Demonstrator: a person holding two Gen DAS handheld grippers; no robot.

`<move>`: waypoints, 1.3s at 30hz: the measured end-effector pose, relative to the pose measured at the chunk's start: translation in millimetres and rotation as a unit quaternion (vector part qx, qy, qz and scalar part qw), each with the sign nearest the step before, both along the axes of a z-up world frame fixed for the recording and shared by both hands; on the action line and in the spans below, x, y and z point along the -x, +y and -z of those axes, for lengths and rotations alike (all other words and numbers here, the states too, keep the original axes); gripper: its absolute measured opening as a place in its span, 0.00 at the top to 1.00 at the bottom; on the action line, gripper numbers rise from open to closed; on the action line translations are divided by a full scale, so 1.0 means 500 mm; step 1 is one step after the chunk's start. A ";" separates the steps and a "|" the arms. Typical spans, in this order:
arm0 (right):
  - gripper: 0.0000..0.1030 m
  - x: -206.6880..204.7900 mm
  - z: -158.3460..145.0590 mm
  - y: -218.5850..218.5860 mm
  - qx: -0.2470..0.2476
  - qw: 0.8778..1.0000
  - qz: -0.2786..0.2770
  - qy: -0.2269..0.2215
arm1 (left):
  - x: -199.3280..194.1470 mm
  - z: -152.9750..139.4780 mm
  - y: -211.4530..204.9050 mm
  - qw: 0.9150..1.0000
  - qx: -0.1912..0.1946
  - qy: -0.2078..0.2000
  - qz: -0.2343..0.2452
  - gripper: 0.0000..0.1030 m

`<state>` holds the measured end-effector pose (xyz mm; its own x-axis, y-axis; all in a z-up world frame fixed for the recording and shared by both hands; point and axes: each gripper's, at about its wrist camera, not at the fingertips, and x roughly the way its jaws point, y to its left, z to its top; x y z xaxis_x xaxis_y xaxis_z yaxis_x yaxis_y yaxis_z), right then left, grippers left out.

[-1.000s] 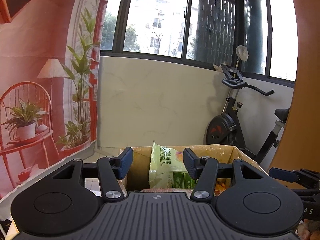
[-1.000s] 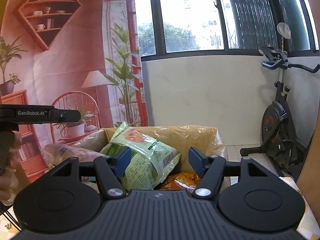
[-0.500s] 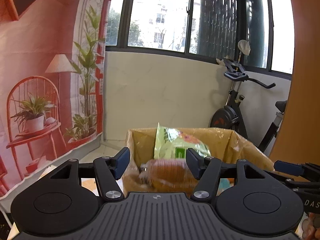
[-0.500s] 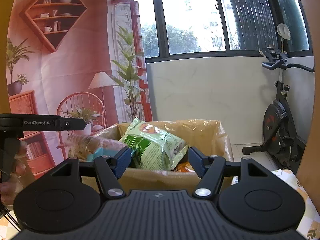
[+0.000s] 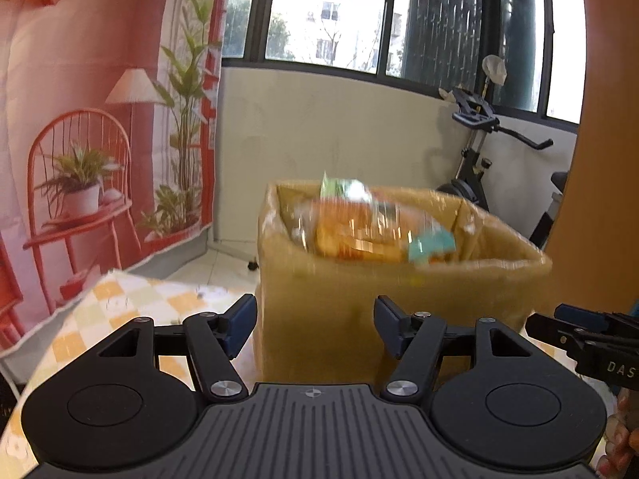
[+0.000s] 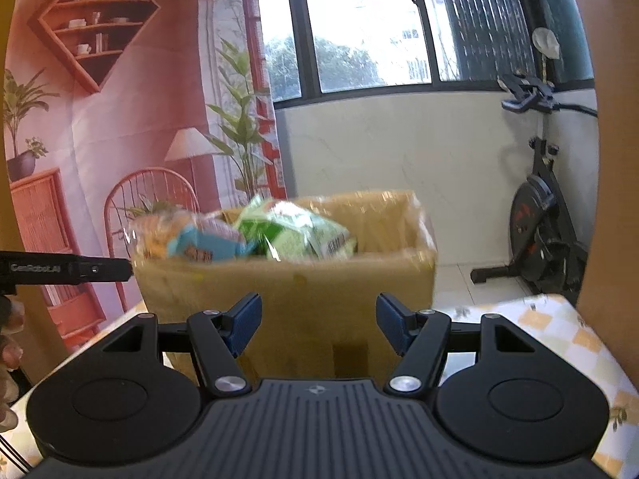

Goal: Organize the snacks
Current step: 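Move both grippers back down to the snacks in front of the box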

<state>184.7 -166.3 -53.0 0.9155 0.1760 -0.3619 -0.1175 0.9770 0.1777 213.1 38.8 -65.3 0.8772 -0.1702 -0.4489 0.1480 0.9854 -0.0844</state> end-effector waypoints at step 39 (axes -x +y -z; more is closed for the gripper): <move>0.35 0.065 0.269 -0.145 0.003 0.985 0.094 0.142 | -0.008 0.240 -0.105 0.984 0.010 0.151 0.092 0.35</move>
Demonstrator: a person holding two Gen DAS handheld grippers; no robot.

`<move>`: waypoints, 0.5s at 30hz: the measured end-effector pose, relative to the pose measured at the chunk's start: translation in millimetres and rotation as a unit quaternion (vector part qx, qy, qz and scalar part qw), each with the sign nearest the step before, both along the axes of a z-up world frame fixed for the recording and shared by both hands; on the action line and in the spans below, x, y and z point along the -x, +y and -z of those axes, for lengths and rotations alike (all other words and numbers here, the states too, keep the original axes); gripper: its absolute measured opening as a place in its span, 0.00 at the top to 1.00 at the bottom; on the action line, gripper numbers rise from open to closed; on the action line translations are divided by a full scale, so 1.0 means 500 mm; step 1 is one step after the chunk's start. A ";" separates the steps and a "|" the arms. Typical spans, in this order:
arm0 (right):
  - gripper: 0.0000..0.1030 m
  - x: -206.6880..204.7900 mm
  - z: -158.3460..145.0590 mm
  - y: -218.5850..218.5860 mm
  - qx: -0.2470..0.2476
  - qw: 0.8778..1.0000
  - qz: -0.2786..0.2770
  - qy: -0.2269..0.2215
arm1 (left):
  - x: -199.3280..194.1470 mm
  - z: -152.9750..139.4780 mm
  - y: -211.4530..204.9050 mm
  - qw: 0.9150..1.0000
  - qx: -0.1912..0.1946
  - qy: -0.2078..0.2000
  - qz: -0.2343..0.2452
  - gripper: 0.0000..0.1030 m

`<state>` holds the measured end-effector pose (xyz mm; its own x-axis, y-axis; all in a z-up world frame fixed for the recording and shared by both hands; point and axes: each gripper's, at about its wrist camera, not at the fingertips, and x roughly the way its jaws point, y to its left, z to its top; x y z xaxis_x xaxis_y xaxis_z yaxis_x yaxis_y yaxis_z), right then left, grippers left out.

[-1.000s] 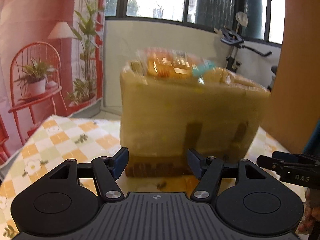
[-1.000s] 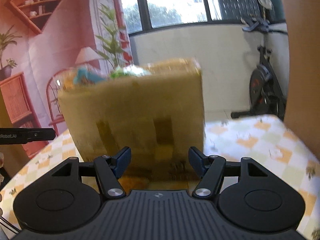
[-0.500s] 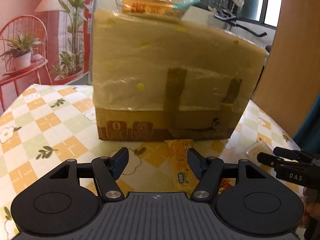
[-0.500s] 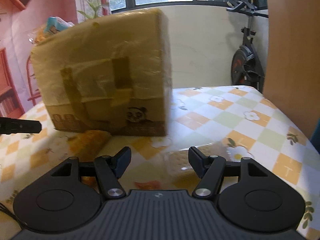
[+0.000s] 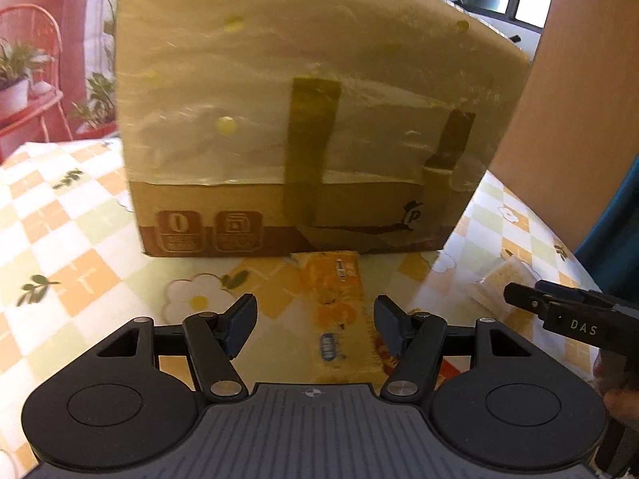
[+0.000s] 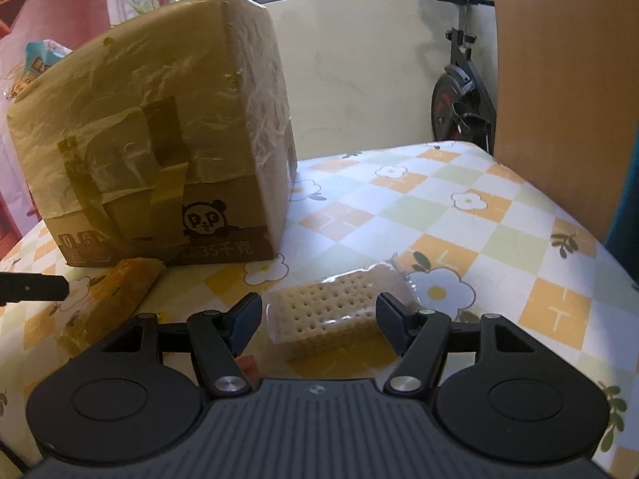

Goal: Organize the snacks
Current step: 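Move both grippers back down to the snacks in front of the box, then grasp the orange bread bag with left gripper while right grasps the cracker packet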

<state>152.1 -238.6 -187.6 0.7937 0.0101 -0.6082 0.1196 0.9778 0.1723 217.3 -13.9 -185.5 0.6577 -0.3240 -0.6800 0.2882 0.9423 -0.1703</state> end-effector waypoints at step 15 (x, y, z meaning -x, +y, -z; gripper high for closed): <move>0.35 -0.013 0.011 -0.027 -0.079 0.995 0.048 0.032 | -0.052 0.051 -0.042 0.999 -0.015 0.029 0.026 0.52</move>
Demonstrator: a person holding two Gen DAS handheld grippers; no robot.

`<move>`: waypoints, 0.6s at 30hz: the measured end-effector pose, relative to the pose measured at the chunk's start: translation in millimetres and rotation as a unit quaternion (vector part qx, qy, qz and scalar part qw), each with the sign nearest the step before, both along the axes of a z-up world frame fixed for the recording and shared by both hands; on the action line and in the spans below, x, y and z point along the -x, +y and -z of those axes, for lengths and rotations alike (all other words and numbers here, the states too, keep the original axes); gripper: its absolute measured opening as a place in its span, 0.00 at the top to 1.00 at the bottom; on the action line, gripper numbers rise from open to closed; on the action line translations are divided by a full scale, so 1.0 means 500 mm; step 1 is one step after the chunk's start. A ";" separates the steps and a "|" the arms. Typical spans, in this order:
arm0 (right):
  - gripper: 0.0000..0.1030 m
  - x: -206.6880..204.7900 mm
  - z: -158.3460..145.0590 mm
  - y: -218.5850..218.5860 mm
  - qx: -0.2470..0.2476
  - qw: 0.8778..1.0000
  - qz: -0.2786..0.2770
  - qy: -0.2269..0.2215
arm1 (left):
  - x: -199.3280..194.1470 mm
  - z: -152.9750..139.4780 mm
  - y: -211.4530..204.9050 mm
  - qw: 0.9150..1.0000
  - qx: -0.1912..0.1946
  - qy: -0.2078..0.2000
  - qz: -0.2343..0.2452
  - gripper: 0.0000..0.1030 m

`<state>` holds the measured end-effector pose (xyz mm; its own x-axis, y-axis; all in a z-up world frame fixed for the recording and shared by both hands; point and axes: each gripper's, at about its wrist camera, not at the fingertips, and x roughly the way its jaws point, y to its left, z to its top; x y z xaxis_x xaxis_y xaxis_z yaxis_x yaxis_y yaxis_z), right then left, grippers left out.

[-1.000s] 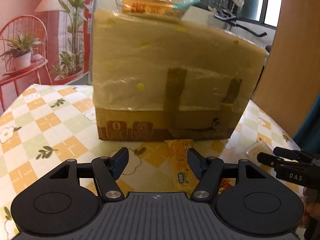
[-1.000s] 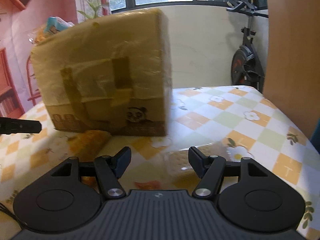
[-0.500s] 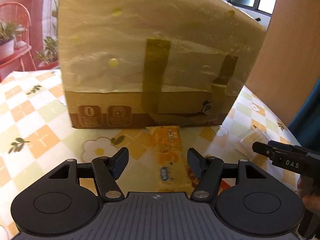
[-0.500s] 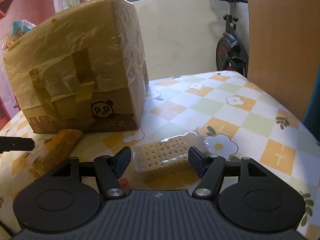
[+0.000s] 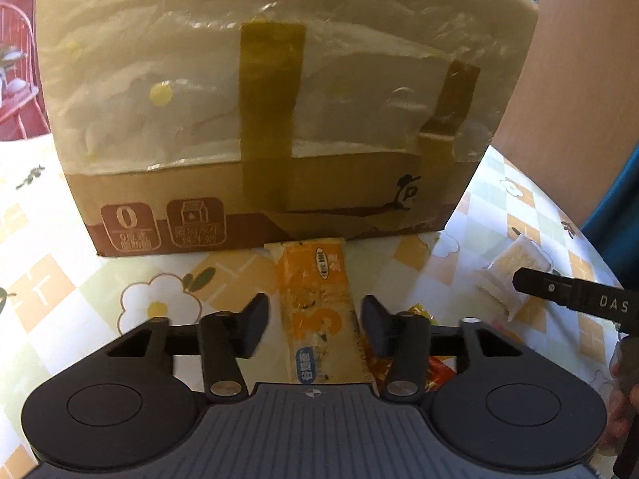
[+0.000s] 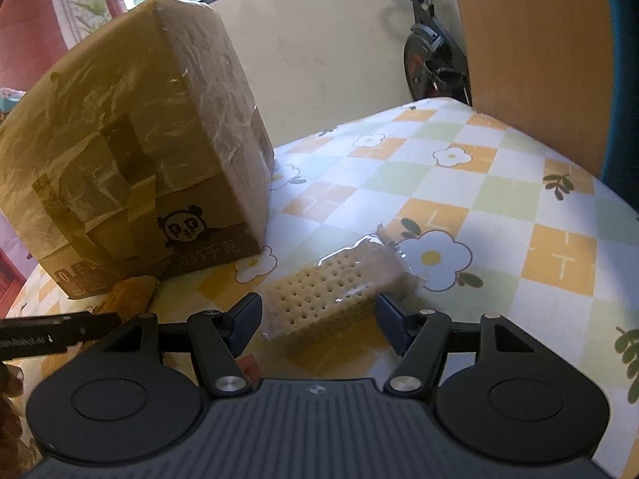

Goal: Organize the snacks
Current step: 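Grasp the orange bread bag with left gripper while right grasps the cracker packet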

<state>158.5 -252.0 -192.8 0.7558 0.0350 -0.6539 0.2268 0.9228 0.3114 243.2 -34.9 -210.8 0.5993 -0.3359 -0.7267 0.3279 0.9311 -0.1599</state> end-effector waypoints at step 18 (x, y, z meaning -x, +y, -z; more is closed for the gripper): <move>0.33 -0.111 0.004 0.009 0.038 0.998 0.012 0.053 | 0.013 0.017 0.042 1.000 0.020 0.005 -0.021 0.52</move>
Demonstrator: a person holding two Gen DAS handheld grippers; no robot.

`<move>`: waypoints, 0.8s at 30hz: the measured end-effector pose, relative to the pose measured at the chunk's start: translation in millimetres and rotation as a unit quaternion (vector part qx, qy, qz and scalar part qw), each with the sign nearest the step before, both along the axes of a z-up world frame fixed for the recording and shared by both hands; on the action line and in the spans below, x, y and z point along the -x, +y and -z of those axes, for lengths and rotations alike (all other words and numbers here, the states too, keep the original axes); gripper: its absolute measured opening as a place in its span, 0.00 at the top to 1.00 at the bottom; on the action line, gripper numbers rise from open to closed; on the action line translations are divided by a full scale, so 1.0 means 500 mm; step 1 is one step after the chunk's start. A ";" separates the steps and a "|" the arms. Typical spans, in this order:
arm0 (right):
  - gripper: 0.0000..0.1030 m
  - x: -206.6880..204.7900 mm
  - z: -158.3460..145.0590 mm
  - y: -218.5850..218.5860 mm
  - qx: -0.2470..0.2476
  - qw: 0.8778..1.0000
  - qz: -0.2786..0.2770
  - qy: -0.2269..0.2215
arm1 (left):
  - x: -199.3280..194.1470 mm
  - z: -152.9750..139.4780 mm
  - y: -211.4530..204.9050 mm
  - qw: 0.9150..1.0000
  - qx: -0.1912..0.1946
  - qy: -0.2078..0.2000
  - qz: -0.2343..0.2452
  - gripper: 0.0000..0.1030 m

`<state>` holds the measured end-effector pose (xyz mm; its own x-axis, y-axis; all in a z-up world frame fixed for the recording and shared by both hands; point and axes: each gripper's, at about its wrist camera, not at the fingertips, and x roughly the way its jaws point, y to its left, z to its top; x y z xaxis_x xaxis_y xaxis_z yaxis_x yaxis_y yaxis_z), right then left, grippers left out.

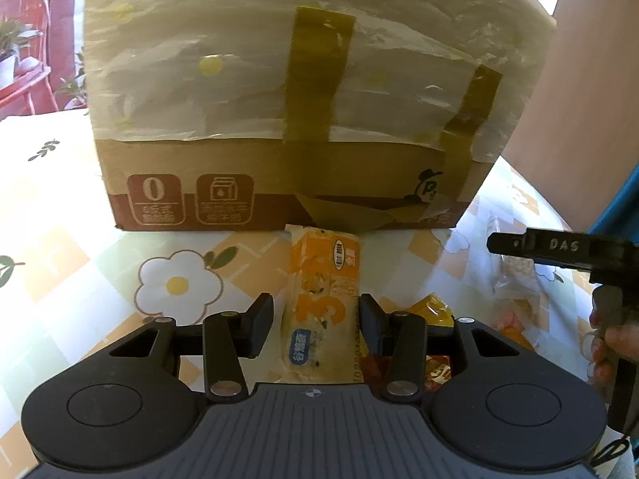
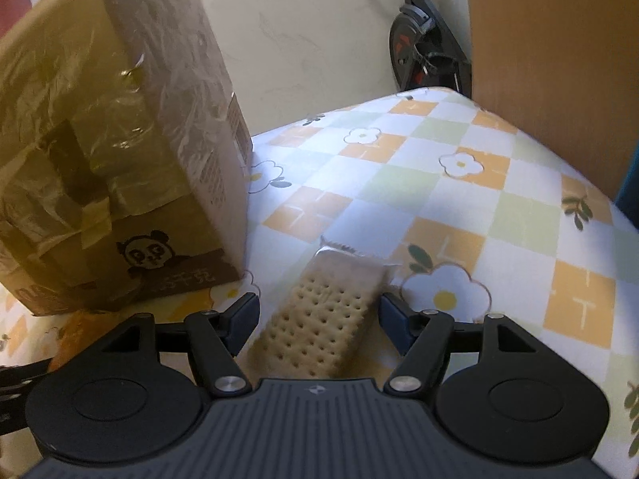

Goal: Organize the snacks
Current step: 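Grasp the orange bread bag with left gripper while right grasps the cracker packet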

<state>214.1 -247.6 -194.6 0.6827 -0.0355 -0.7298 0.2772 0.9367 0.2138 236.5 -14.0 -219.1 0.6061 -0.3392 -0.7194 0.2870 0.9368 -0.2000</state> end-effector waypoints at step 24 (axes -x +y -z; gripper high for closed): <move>0.42 0.102 0.023 0.061 0.060 0.990 -0.113 -0.059 | 0.025 -0.003 0.017 0.999 -0.042 -0.012 -0.014 0.52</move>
<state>162.9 -217.2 -205.9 0.7630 0.0453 -0.6448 0.0382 0.9926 0.1150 223.9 -5.5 -217.5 0.6317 -0.2603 -0.7302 0.2642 0.9578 -0.1128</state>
